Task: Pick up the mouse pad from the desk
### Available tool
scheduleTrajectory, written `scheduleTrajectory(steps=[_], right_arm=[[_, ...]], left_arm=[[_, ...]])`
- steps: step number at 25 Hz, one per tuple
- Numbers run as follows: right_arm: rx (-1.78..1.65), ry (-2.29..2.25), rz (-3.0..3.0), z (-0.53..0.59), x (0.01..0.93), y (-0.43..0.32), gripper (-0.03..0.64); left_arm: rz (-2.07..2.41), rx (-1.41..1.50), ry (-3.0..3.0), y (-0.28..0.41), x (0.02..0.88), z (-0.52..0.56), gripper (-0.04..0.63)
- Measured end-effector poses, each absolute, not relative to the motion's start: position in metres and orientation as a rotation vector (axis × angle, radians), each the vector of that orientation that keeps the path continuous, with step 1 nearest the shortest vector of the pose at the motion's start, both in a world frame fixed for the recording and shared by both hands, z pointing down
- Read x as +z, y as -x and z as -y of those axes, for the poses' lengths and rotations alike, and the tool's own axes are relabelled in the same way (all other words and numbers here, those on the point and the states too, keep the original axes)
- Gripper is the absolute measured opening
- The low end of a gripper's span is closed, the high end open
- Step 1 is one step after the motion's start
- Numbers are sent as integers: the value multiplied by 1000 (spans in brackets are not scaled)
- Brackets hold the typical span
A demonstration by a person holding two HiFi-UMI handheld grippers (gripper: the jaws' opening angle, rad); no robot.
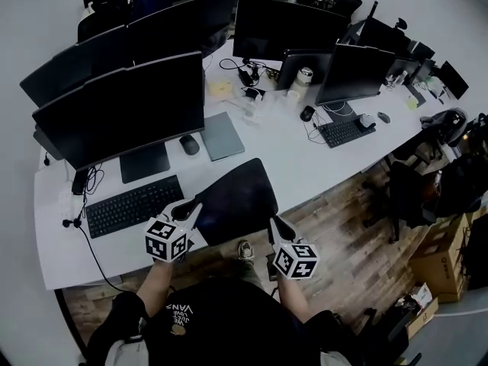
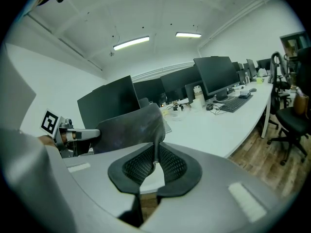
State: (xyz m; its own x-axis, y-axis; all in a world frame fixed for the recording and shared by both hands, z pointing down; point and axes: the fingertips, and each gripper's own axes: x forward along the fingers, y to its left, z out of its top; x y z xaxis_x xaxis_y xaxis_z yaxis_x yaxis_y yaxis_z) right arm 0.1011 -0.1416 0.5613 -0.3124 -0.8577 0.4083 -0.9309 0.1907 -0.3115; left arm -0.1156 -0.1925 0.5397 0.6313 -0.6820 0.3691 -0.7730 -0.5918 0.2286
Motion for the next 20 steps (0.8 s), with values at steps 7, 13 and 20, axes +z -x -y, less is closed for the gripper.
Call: scheduleTrajectory(steps=[7, 13, 20], right_arm=[[774, -1727, 2311, 122, 567, -86, 38], [782, -1701, 2310, 111, 573, -71, 38], [776, -1689, 2305, 106, 576, -63, 37]], left_arm=[[1155, 334, -2479, 127, 547, 170, 41], [1154, 331, -2457, 139, 555, 158, 41], [1155, 324, -2459, 145, 556, 153, 41]])
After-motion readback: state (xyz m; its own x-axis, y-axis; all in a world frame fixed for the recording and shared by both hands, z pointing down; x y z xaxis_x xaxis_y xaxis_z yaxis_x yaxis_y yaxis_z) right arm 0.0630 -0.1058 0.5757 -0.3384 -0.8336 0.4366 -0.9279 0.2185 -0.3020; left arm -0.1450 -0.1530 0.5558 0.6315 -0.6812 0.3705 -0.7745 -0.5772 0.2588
